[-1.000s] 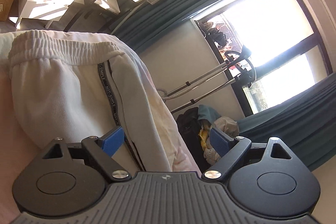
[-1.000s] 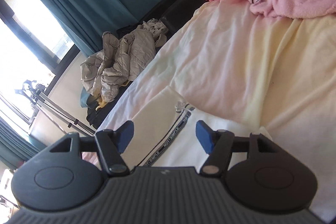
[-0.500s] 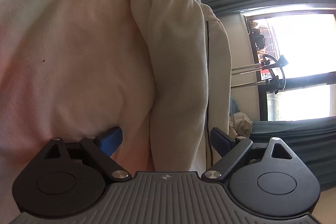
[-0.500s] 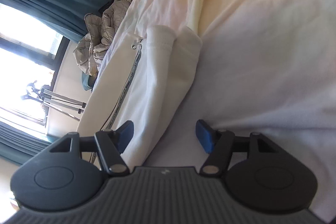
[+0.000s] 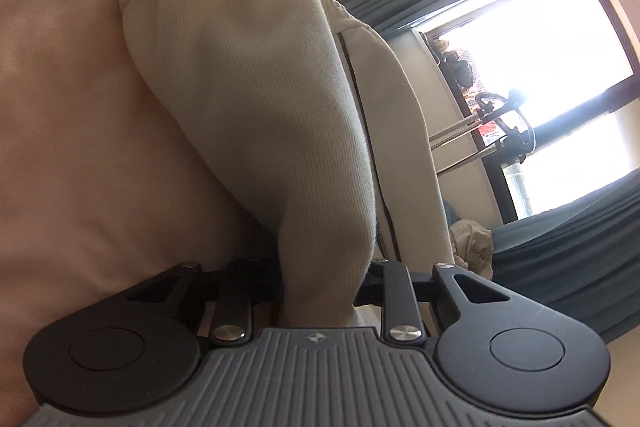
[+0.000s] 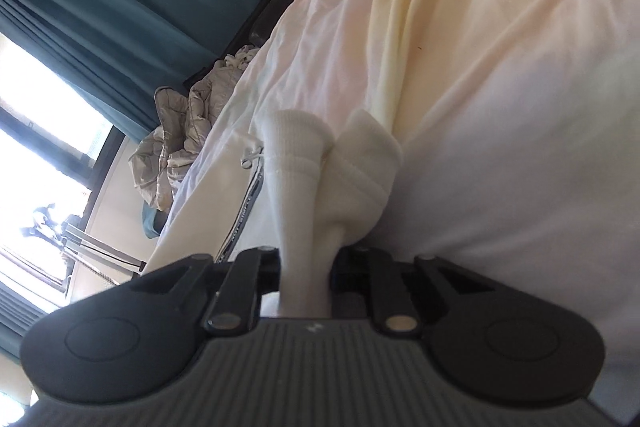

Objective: Fold clothes

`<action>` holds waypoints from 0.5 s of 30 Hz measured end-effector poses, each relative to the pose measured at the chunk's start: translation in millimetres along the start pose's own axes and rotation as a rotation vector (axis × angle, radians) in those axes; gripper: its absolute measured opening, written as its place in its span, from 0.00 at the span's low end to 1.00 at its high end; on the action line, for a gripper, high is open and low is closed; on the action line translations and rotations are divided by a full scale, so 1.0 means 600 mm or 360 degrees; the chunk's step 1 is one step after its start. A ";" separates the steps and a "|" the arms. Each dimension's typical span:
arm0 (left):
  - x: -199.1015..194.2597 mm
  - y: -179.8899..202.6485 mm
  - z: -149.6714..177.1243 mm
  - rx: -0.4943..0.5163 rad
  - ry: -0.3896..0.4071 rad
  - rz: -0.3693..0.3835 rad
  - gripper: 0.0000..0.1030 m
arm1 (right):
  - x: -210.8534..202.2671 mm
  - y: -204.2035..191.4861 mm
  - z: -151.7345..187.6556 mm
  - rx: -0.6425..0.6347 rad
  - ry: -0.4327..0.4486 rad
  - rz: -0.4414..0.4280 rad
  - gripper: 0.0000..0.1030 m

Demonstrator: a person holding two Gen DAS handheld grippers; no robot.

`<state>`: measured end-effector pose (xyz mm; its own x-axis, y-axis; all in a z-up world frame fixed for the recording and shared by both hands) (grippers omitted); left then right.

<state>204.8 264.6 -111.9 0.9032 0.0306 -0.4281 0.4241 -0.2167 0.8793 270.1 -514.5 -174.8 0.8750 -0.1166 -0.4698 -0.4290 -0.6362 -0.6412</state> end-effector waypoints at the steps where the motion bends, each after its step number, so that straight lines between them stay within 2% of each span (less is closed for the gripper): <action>1: -0.006 0.001 -0.001 -0.0030 0.0001 0.0020 0.23 | -0.005 -0.004 -0.001 -0.0028 0.0014 0.0010 0.11; 3: -0.021 0.004 -0.003 -0.0075 0.0002 0.0056 0.21 | -0.026 -0.006 -0.009 -0.0009 0.0030 0.0002 0.10; 8: -0.073 0.016 -0.009 -0.0059 -0.0025 0.0127 0.20 | -0.085 -0.014 -0.023 -0.0028 0.0082 -0.0036 0.08; 11: -0.114 0.018 -0.012 -0.0024 -0.0045 0.0133 0.20 | -0.123 -0.008 -0.024 0.0004 0.0092 -0.0026 0.08; 15: -0.170 0.000 -0.011 -0.0055 -0.0112 0.0109 0.20 | -0.192 0.017 -0.028 0.0102 0.0073 0.0014 0.08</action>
<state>113.1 268.2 -66.9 0.9239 -0.0523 -0.3790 0.3644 -0.1821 0.9133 168.8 -520.2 -117.2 0.8798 -0.1579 -0.4483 -0.4491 -0.5852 -0.6752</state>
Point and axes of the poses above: each gripper's, at about its wrist camera, not at the fingertips, and x roughly the way its jaws point, y to its right, z to its underside, the point moved 2 cm from there along x, roughly the way its jaws point, and after that the axes turned 11 degrees about -x, right-handed, at the moved point
